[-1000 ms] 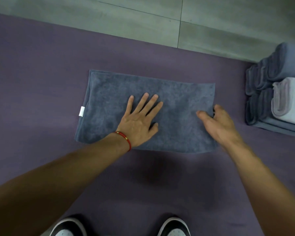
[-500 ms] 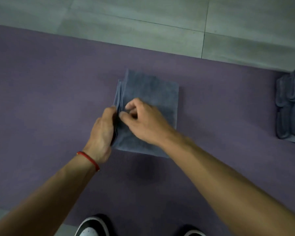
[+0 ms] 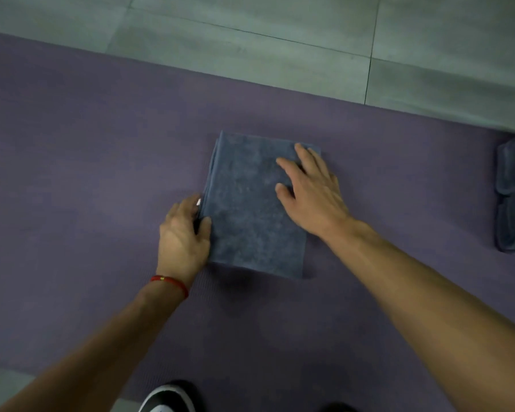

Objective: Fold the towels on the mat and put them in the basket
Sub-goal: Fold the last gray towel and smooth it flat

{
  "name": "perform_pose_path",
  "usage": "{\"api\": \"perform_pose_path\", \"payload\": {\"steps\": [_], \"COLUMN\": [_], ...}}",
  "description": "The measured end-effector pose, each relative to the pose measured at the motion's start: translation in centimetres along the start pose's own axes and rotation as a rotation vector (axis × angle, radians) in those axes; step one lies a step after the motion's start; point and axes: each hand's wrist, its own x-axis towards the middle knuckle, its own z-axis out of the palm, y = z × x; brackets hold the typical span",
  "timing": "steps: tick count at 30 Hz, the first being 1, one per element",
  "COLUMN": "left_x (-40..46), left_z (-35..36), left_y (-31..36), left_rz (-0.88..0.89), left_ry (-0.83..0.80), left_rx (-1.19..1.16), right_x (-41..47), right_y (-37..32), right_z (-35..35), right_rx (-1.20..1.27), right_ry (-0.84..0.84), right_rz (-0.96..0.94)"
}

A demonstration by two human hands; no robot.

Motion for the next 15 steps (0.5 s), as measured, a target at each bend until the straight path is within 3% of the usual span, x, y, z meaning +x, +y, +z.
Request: {"api": "perform_pose_path", "payload": {"steps": [4,9,15], "left_x": [-0.2,2.2,5.8], "left_z": [0.5,-0.4,-3.1], "left_y": [-0.4,0.3,2.8], "left_rz": [-0.095,-0.274,-0.267], "left_ry": [-0.112,-0.284,-0.569], "left_rx": [0.133,0.096,0.163], "right_x": [2.0,4.1,2.6], "right_y": [0.2,1.5,4.1], "right_z": [-0.1,-1.2,-3.5], "right_rx": [0.132,0.34,0.867], "right_ry": [0.109,0.074,0.07], "right_rz": [0.127,0.341,0.587]}}
